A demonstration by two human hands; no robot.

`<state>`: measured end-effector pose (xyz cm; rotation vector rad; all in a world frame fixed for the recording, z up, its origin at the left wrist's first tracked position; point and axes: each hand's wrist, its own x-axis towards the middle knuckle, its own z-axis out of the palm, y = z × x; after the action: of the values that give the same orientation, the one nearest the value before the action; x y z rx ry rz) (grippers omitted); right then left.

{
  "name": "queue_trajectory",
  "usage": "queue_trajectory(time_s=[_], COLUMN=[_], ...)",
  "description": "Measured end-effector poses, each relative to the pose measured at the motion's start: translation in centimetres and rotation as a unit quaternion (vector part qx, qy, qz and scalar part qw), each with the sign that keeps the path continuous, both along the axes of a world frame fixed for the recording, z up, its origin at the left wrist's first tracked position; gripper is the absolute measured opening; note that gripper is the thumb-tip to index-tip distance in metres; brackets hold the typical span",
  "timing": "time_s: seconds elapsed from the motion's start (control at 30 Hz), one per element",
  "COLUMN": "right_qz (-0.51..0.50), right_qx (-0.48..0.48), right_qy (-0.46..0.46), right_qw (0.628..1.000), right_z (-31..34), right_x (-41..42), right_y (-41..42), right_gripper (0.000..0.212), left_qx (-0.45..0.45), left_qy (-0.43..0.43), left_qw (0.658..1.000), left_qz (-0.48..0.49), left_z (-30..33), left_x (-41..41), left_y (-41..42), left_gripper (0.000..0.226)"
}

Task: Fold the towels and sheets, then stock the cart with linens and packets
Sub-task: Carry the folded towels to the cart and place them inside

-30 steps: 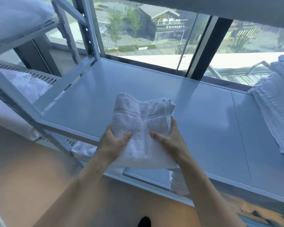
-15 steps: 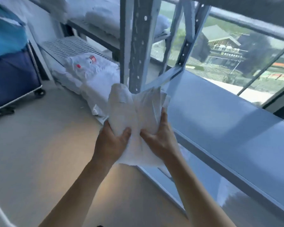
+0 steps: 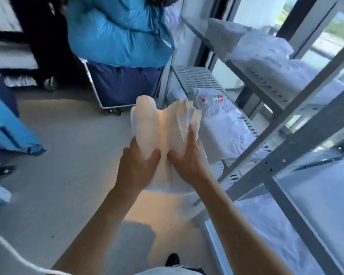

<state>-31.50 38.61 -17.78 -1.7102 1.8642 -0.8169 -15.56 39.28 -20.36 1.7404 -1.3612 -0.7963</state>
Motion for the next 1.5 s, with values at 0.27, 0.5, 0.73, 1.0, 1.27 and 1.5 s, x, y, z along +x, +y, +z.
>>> queue_trajectory(time_s=[0.27,0.5,0.73,1.0,1.27,1.5], right_qz=[0.117,0.181,0.223,0.236,0.273,0.279], right_qx=[-0.01,0.012,0.041,0.068,0.081,0.062], right_qy=[0.048,0.038,0.01,0.001,-0.022,-0.014], right_qw=[0.992,0.983,0.974,0.969,0.958,0.958], right_z=[-0.7,-2.7,-4.5,-6.0,-6.8,-7.0], right_x=[10.6,16.1,20.3,23.6,30.9,42.0], right_y=[-6.5,-14.4,-26.9,-40.2,-46.8,-52.2], right_gripper=[0.098,0.096,0.095,0.092,0.094,0.093], left_qx=[-0.01,0.02,0.038,0.056,0.039,0.023], left_qy=[-0.014,-0.023,-0.029,-0.018,-0.017,-0.004], left_qw=[0.991,0.982,0.974,0.974,0.967,0.967], left_qz=[0.131,0.188,0.223,0.22,0.249,0.254], left_z=[-0.6,-2.1,-3.8,-5.2,-5.0,-6.4], left_x=[8.6,13.7,17.9,21.4,28.5,39.1], left_y=[-2.4,-8.5,-19.9,-32.7,-38.1,-43.3], left_gripper=[0.068,0.071,0.067,0.067,0.063,0.063])
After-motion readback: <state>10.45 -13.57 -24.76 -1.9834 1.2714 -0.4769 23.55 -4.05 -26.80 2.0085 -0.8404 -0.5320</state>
